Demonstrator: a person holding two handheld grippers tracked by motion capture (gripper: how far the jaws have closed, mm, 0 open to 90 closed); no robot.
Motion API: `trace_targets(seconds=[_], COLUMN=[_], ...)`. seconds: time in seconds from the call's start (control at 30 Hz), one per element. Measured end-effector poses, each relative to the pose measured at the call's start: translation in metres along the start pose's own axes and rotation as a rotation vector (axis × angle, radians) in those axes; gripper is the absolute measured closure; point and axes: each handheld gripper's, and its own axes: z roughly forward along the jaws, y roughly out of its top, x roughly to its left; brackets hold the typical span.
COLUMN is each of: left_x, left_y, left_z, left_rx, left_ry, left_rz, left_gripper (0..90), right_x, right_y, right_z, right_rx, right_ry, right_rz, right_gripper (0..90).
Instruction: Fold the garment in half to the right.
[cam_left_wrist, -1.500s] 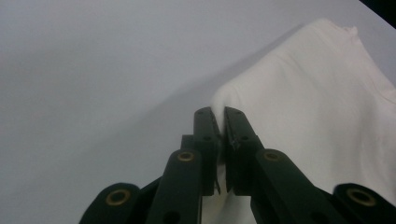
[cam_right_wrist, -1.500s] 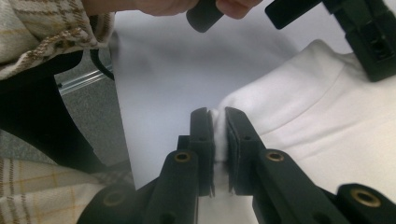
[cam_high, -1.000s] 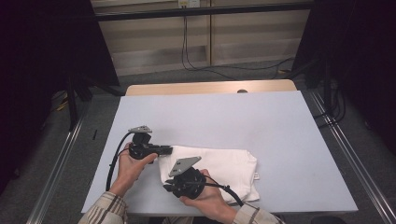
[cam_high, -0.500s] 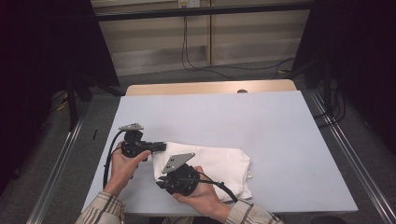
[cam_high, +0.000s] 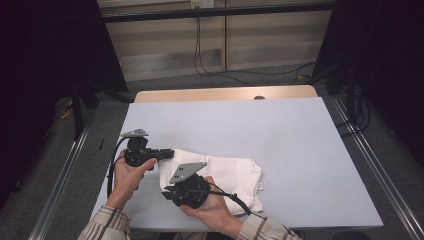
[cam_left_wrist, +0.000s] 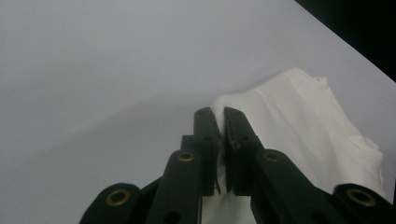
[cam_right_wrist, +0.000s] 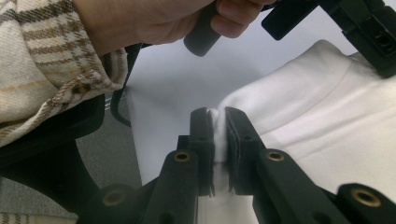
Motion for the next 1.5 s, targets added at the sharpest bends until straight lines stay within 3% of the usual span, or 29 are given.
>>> trace_targets(seconds=[0.37, 0.83, 1.5], left_x=[-0.008, -0.029, -0.042], left_y=[0.011, 0.029, 0.041], left_z=[0.007, 0.026, 0.04], left_rx=[-0.001, 0.016, 0.029], left_ry=[-0.018, -0.047, -0.071], left_rz=[0.014, 0.059, 0.085], left_gripper=[84.5, 84.6, 84.6], right_x=[-0.003, -0.01, -0.017], right_y=[0.001, -0.009, -0.017], right_z=[-0.016, -0.045, -0.066], right_rx=[-0.038, -0.088, -0.103], right_ry=[-0.012, -0.036, -0.057], right_rz=[0.022, 0.073, 0.093], right_gripper=[82.4, 82.5, 82.5])
